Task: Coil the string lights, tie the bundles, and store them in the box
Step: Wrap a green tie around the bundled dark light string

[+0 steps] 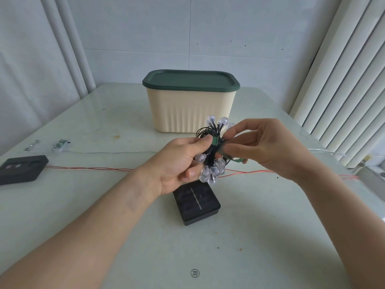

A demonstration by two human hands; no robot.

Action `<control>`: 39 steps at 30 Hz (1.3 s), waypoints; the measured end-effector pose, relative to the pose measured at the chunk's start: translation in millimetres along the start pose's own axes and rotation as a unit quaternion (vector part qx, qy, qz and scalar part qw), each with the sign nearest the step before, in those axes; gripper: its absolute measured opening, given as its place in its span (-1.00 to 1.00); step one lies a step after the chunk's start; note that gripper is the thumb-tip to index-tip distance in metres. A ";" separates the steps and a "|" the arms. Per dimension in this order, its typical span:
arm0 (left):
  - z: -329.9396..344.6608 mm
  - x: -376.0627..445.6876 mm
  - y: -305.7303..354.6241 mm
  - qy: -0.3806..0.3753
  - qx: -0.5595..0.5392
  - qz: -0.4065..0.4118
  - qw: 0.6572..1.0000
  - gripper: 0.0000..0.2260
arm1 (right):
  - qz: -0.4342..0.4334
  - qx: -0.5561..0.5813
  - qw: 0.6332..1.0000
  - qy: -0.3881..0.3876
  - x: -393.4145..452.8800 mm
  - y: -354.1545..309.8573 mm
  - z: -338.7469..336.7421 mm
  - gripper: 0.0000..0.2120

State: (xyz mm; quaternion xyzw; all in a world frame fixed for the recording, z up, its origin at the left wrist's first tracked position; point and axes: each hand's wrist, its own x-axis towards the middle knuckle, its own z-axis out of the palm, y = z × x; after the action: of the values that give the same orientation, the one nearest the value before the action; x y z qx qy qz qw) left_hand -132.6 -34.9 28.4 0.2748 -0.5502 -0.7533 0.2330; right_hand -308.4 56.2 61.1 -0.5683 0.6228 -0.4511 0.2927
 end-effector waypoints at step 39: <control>-0.7 1.6 -0.3 0.113 0.218 0.085 0.966 -0.78 | -0.219 -0.251 0.942 0.046 1.7 14.6 14.6 -0.85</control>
State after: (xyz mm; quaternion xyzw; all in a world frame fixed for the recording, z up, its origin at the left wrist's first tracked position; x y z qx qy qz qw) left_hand -133.3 -36.4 27.8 0.3542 -0.6925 -0.5570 0.2911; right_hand -302.4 50.3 42.1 -0.7243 0.5888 -0.3587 0.0058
